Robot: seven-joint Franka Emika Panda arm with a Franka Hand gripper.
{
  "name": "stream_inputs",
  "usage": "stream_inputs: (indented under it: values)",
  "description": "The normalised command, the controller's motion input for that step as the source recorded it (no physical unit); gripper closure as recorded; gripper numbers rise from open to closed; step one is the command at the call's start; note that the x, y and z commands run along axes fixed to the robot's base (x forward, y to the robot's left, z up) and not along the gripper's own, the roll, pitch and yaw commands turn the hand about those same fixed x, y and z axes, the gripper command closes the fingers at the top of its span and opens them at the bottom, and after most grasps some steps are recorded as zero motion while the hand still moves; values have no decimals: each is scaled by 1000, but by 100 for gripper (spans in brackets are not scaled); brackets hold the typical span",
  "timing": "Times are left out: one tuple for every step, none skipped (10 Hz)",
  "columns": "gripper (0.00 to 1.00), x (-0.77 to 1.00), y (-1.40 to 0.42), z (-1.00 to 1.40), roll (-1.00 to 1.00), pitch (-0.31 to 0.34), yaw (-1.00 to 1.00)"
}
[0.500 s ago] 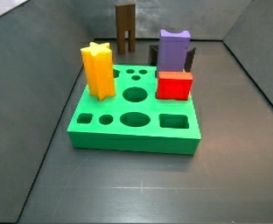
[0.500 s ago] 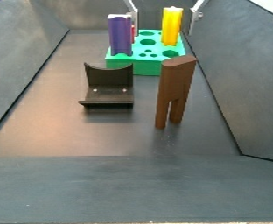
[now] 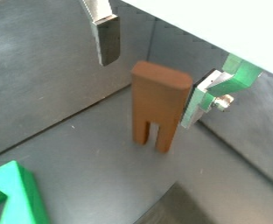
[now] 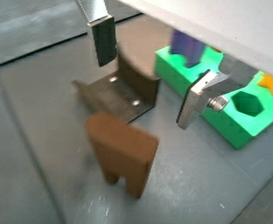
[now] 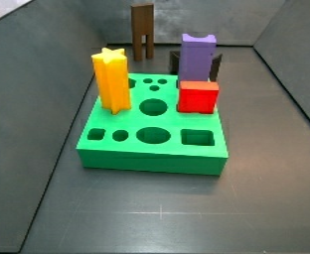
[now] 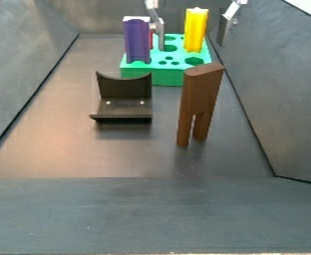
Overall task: Pick up the square-circle object. Move up. Move to above the board. Insert the square-circle object.
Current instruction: Pick up the square-circle object.
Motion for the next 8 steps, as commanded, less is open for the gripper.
stream_inputs:
  values:
    - [0,-189,586,-71,-16,-90,660]
    - [0,-266,451,-63,-6,-147,586]
    - [0,-191,77,0,-49,-207,306]
    - [0,-37,0,0,-37,-141,71]
    - [0,-123,0,-183,51,-93,363]
    - [0,-106,77,-234,129,-39,506]
    - [0,0,97,-151,107,0,514]
    - [0,0,0,-89,0,0,123]
